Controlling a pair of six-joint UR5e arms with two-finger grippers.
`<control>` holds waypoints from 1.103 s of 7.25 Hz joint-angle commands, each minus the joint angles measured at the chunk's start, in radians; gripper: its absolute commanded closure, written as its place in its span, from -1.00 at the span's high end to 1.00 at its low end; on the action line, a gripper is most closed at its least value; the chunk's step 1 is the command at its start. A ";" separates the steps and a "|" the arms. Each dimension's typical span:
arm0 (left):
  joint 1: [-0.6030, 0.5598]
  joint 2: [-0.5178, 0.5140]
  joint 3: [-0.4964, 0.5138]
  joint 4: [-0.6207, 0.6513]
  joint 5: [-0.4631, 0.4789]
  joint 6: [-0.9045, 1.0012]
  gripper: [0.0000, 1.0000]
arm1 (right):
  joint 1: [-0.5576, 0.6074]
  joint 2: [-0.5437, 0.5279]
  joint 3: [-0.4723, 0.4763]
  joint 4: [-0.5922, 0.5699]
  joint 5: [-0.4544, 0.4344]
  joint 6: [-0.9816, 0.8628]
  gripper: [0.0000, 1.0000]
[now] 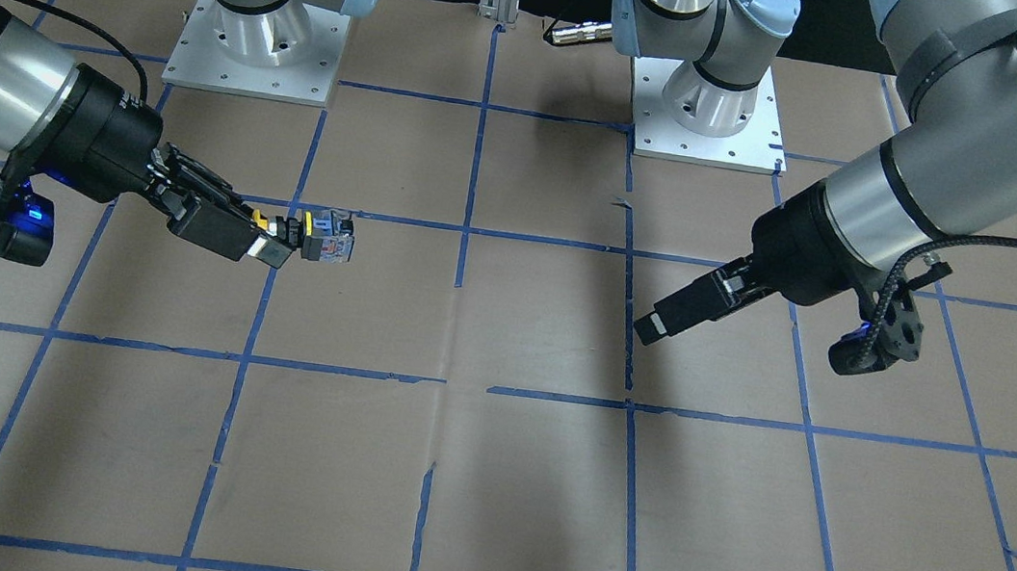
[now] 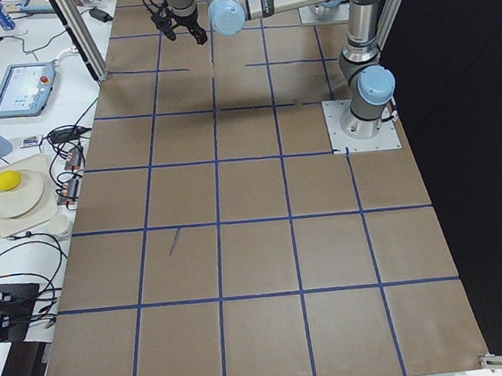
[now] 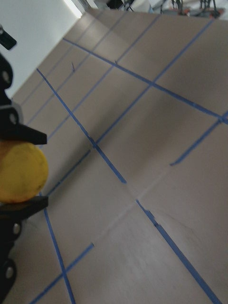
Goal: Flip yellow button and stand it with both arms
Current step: 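Carry the yellow button with the right gripper toward the robot's near side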
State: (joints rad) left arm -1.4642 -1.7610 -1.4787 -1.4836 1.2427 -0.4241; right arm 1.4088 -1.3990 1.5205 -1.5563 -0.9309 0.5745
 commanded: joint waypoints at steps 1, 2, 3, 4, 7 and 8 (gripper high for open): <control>-0.008 0.011 -0.009 -0.014 0.250 0.297 0.98 | 0.005 0.000 0.003 0.008 -0.355 -0.010 -0.79; -0.013 0.024 -0.012 -0.015 0.338 0.440 0.99 | 0.006 0.005 0.006 0.010 -0.467 -0.005 -0.86; -0.019 0.084 -0.046 -0.029 0.374 0.487 0.99 | -0.004 0.000 0.024 0.019 -0.609 0.031 -0.93; -0.018 0.171 -0.122 -0.030 0.376 0.489 1.00 | -0.017 0.000 0.044 0.016 -0.667 0.028 -0.93; -0.005 0.210 -0.184 -0.020 0.362 0.482 1.00 | -0.083 0.005 0.108 -0.040 -0.809 -0.042 -0.89; -0.002 0.206 -0.189 -0.018 0.353 0.488 1.00 | -0.102 0.003 0.133 -0.120 -0.837 -0.032 -0.87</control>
State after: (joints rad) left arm -1.4677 -1.5549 -1.6590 -1.5023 1.6042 0.0611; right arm 1.3337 -1.3946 1.6217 -1.5989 -1.7141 0.5391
